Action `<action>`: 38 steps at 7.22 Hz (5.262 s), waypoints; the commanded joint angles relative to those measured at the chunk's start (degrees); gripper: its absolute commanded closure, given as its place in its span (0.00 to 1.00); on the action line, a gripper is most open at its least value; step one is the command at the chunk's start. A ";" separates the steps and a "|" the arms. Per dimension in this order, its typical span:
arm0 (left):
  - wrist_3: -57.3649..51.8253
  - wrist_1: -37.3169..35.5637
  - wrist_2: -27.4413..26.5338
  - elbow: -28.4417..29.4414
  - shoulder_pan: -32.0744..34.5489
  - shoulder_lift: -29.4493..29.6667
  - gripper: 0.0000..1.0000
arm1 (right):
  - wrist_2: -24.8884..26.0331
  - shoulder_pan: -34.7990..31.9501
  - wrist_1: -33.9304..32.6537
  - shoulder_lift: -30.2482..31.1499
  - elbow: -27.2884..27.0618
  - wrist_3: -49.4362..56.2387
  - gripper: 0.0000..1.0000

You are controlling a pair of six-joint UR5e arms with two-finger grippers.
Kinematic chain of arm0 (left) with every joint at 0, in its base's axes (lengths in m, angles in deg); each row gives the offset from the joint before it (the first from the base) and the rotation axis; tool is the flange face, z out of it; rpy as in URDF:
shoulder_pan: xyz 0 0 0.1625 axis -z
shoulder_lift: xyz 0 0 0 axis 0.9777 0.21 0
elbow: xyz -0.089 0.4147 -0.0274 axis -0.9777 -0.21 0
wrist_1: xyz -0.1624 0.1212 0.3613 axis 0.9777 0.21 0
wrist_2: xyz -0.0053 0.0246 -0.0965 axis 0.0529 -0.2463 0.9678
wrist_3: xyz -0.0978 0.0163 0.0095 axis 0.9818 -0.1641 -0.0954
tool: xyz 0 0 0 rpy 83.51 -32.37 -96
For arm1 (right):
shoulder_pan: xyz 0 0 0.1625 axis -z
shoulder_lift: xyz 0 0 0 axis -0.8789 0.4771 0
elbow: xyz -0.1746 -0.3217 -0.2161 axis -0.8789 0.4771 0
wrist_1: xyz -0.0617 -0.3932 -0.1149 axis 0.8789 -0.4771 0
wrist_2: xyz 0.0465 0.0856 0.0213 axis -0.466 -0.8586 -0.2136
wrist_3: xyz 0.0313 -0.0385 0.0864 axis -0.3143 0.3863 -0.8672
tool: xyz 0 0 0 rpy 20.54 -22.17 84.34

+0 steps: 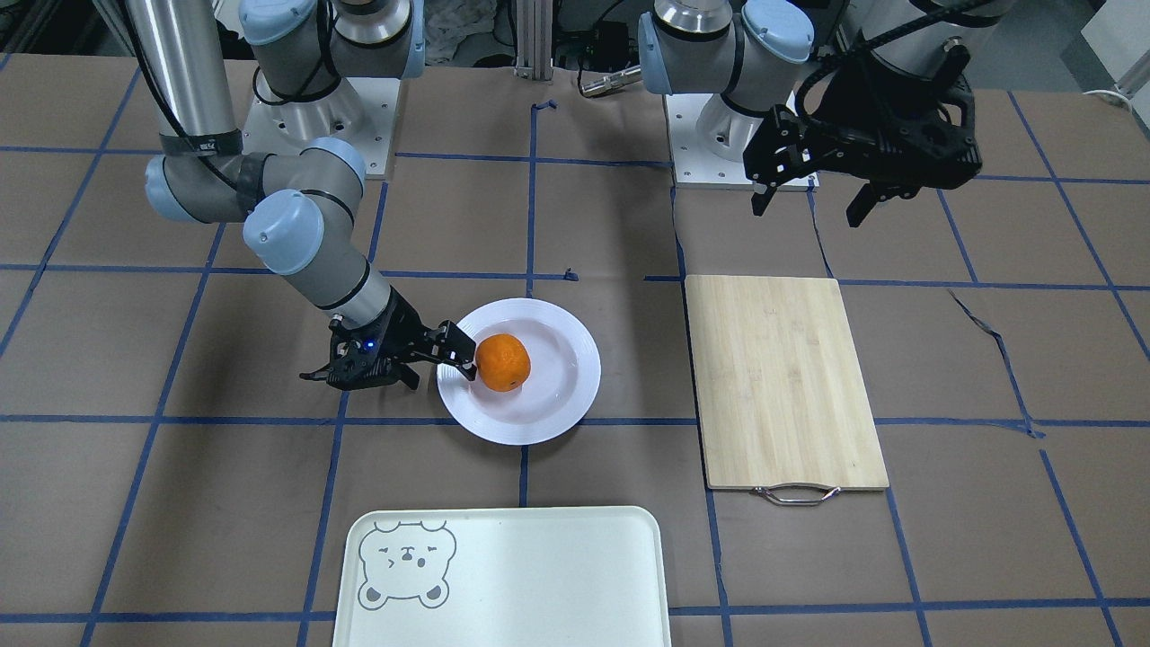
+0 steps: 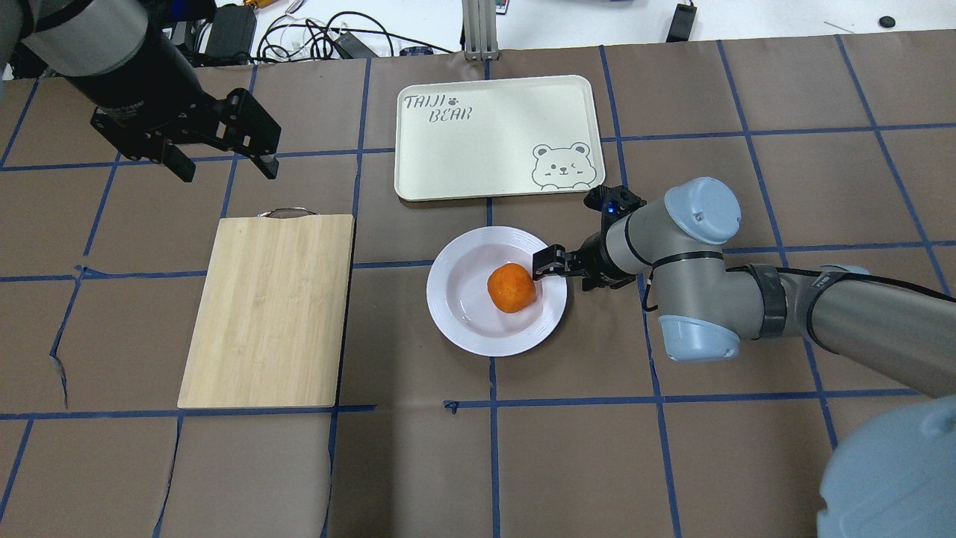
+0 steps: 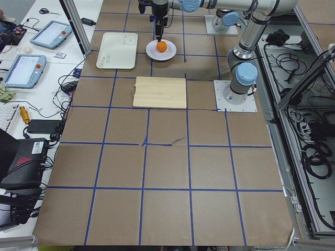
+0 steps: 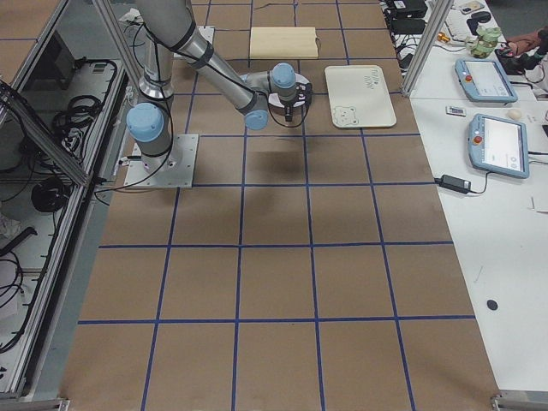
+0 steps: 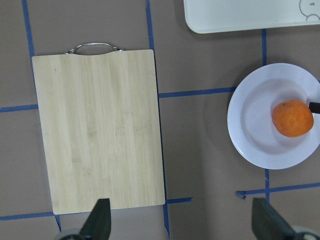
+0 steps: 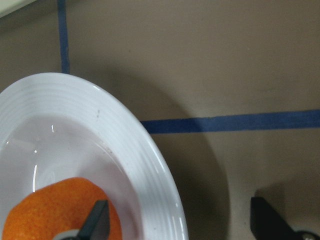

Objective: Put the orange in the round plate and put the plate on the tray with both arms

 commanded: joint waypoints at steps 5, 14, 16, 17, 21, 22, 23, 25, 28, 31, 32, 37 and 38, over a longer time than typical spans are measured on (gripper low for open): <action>-1.39 -11.94 -6.38 0.35 -1.60 1.37 0.00 | 2.52 -2.08 -0.63 -0.37 -0.26 -5.06 0.14; 2.04 -11.33 -2.42 -0.35 4.02 2.34 0.00 | 3.06 -3.66 -0.02 -0.37 -0.17 -6.99 0.78; 2.13 -11.42 -2.34 -0.35 4.11 2.60 0.00 | 2.98 -3.83 -0.10 -0.19 0.09 -8.48 0.79; 2.13 -11.42 -2.42 -0.44 4.11 2.60 0.00 | 2.89 -4.18 -0.10 -0.19 0.35 -10.23 0.82; 2.04 -11.50 -2.42 -0.70 4.02 2.51 0.00 | 3.33 -5.51 0.16 0.34 1.24 -11.83 1.00; 1.95 -11.42 -2.42 -0.71 4.02 2.51 0.00 | 3.41 -5.51 0.16 0.34 1.32 -11.83 1.00; 1.95 -11.50 -2.42 -0.79 4.02 2.51 0.00 | 5.68 -5.42 0.25 0.42 1.50 -11.56 1.00; 1.95 -11.50 -2.42 -0.71 4.02 2.51 0.00 | 5.79 -5.33 9.68 1.82 7.97 -11.82 1.00; 1.95 -11.33 -2.42 -0.62 4.11 2.51 0.00 | 0.89 -2.45 13.87 2.97 10.73 -11.74 1.00; 1.87 -11.07 -2.60 -0.35 4.02 2.34 0.00 | -2.56 1.70 13.96 1.58 17.98 -11.65 1.00; 1.87 -11.07 -2.60 -0.35 4.02 2.34 0.00 | -2.65 1.70 14.13 -3.22 23.77 -11.74 1.00; 1.87 -11.42 -2.60 -0.53 4.11 2.43 0.00 | -5.02 1.35 13.08 -20.31 41.05 -11.83 1.00; 2.13 -11.59 -2.69 -0.53 4.11 2.43 0.00 | -5.02 1.35 12.38 -21.80 41.57 -11.83 1.00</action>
